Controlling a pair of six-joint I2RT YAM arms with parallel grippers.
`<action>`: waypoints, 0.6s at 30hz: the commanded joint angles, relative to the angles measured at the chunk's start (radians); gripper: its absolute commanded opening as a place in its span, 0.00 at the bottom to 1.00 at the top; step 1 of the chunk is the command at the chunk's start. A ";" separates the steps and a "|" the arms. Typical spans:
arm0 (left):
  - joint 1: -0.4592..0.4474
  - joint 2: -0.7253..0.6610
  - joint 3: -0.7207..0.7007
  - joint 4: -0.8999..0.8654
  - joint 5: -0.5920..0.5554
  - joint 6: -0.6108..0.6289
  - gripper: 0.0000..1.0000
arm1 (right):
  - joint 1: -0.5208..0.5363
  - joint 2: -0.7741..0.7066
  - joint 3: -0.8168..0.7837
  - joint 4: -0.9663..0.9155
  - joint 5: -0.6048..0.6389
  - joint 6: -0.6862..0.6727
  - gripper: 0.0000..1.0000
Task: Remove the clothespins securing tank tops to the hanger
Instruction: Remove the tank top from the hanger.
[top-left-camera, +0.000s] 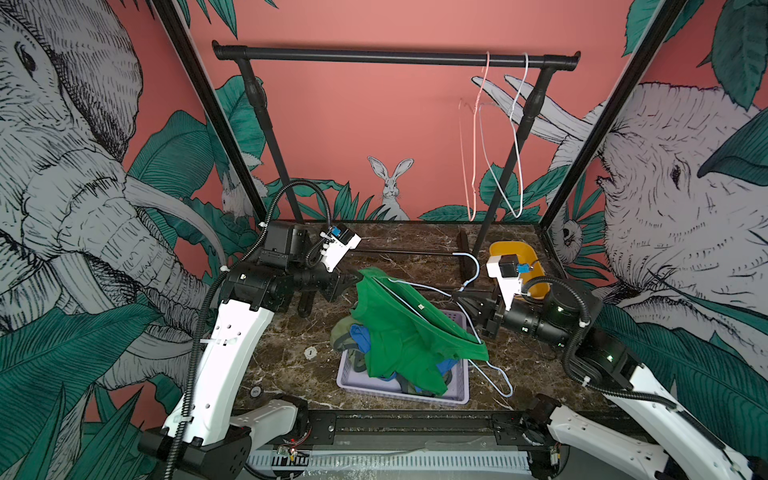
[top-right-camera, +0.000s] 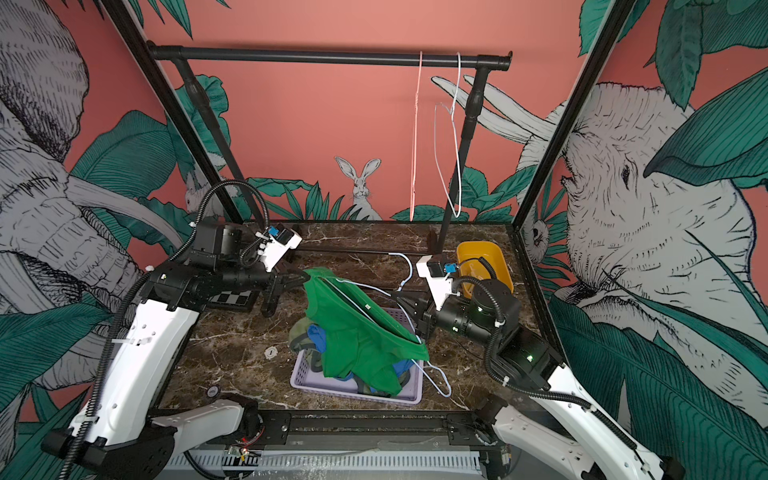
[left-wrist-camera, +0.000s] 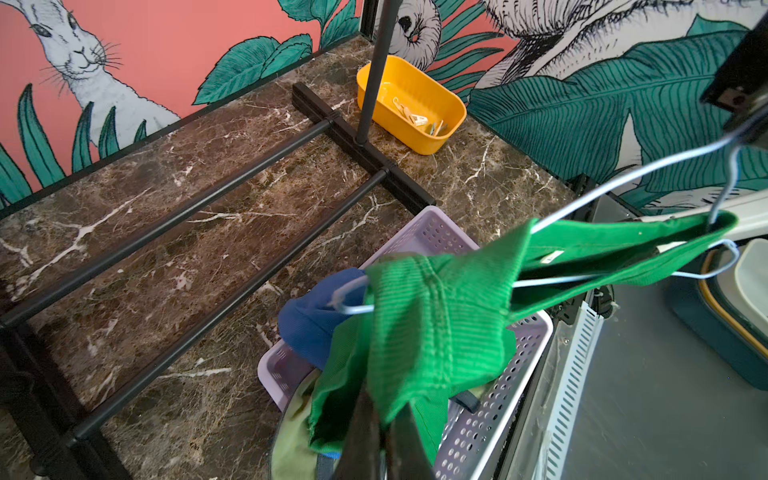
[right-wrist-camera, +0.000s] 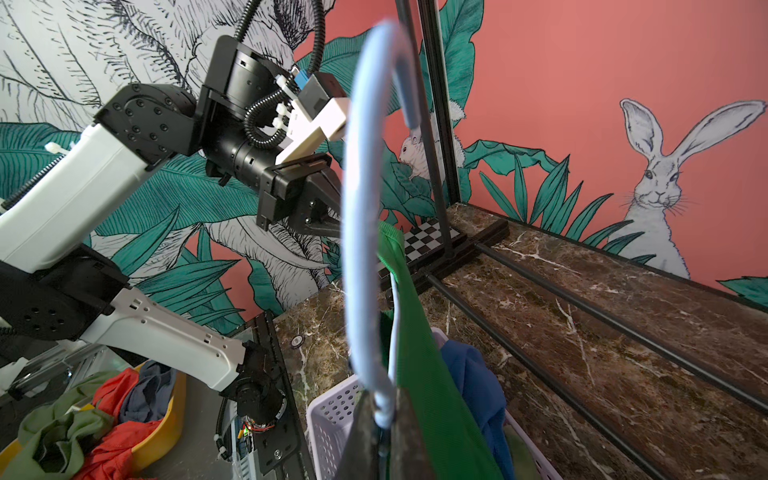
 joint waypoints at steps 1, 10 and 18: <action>0.021 -0.017 0.008 0.039 -0.004 -0.046 0.00 | 0.004 -0.036 0.000 -0.002 -0.029 -0.020 0.00; 0.045 0.006 0.027 0.061 -0.034 -0.082 0.00 | 0.004 0.002 0.054 -0.103 -0.161 -0.053 0.00; 0.046 0.006 -0.030 0.076 -0.082 -0.095 0.00 | 0.004 -0.024 0.057 -0.022 -0.125 -0.045 0.00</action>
